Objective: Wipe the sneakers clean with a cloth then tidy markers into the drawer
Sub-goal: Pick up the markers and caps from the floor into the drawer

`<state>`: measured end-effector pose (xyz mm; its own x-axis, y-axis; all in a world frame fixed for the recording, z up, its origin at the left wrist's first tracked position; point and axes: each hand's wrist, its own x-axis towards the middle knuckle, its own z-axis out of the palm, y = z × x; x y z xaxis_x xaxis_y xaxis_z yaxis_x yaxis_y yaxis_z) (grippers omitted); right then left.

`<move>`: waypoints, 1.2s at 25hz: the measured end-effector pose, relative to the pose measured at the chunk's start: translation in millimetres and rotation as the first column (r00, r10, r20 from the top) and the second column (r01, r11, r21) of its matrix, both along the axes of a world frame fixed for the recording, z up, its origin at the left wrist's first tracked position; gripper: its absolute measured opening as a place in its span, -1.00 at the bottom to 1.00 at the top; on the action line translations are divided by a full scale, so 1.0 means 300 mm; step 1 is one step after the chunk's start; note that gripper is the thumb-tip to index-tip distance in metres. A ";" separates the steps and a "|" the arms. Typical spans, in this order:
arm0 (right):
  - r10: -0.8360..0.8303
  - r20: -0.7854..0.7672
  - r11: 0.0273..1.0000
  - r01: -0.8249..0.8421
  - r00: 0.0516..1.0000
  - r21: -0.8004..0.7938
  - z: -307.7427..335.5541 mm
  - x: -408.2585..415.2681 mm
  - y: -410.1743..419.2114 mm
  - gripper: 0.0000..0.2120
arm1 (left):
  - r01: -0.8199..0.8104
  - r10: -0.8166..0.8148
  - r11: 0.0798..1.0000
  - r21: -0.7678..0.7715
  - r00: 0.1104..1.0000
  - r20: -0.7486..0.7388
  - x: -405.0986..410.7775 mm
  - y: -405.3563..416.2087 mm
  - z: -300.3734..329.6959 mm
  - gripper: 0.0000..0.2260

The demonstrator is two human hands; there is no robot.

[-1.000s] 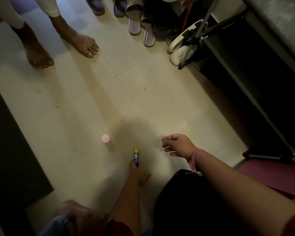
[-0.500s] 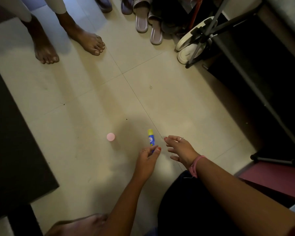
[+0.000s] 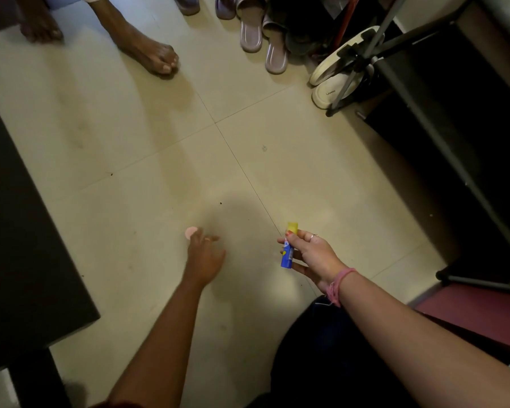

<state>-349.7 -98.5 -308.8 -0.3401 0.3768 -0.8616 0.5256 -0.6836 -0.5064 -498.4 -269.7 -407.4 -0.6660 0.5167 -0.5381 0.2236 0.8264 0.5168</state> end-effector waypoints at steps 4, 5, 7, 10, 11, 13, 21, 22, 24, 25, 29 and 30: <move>-0.031 0.037 0.999 0.031 0.999 -0.009 -0.015 0.014 0.012 -0.70 | 0.233 -0.236 0.893 -0.384 0.971 0.041 -0.112 -0.011 -0.103 -0.45; -0.038 0.038 0.999 0.038 0.999 -0.011 -0.015 0.013 0.016 -0.71 | 0.284 -0.287 0.857 -0.429 0.956 0.059 -0.125 0.000 -0.112 -0.44; -0.051 0.032 0.999 0.052 0.998 -0.015 -0.018 0.007 0.024 -0.72 | 0.313 -0.296 0.825 -0.471 0.949 0.113 -0.144 0.021 -0.145 -0.42; -0.063 0.028 0.998 0.063 0.998 -0.025 -0.030 0.006 0.026 -0.74 | 0.301 -0.258 0.806 -0.510 0.954 0.156 -0.163 0.026 -0.208 -0.42; -0.064 0.032 0.998 0.065 0.997 -0.028 -0.036 0.007 0.025 -0.74 | 0.295 -0.245 0.803 -0.518 0.956 0.164 -0.160 0.025 -0.213 -0.45; -0.060 0.042 0.998 0.061 0.997 -0.032 -0.046 0.010 0.020 -0.76 | 0.202 -0.153 0.846 -0.494 0.979 0.137 -0.133 0.012 -0.211 -0.59; -0.084 0.005 0.995 0.084 0.996 -0.057 -0.022 -0.017 0.032 -0.74 | -0.076 0.103 0.927 -0.366 0.993 0.056 0.116 -0.148 -0.171 -0.76; -0.085 -0.003 0.995 0.085 0.996 -0.055 -0.008 -0.017 0.040 -0.73 | -0.078 0.101 0.936 -0.344 0.994 0.051 0.143 -0.174 -0.154 -0.76; -0.098 -0.005 0.994 0.097 0.995 -0.054 0.030 -0.008 0.066 -0.75 | -0.069 0.088 0.950 -0.306 0.995 0.050 0.180 -0.202 -0.107 -0.78; -0.101 -0.011 0.994 0.100 0.995 -0.051 0.059 0.000 0.081 -0.78 | -0.034 0.051 0.960 -0.278 0.997 0.055 0.193 -0.209 -0.079 -0.77; -0.183 -0.044 0.983 0.183 0.982 0.003 0.210 0.070 0.139 -0.89 | 0.036 -0.026 0.991 -0.127 0.996 0.081 0.229 -0.148 0.104 -0.66; -0.202 -0.050 0.979 0.203 0.978 0.015 0.253 0.097 0.147 -0.89 | -0.001 0.007 0.998 -0.068 0.996 0.090 0.249 -0.119 0.156 -0.60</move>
<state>-320.6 -54.5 -233.0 -0.2958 0.4588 -0.8379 0.3518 -0.7631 -0.5421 -423.8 -305.2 -360.7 -0.6154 0.4742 -0.6296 0.1755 0.8612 0.4770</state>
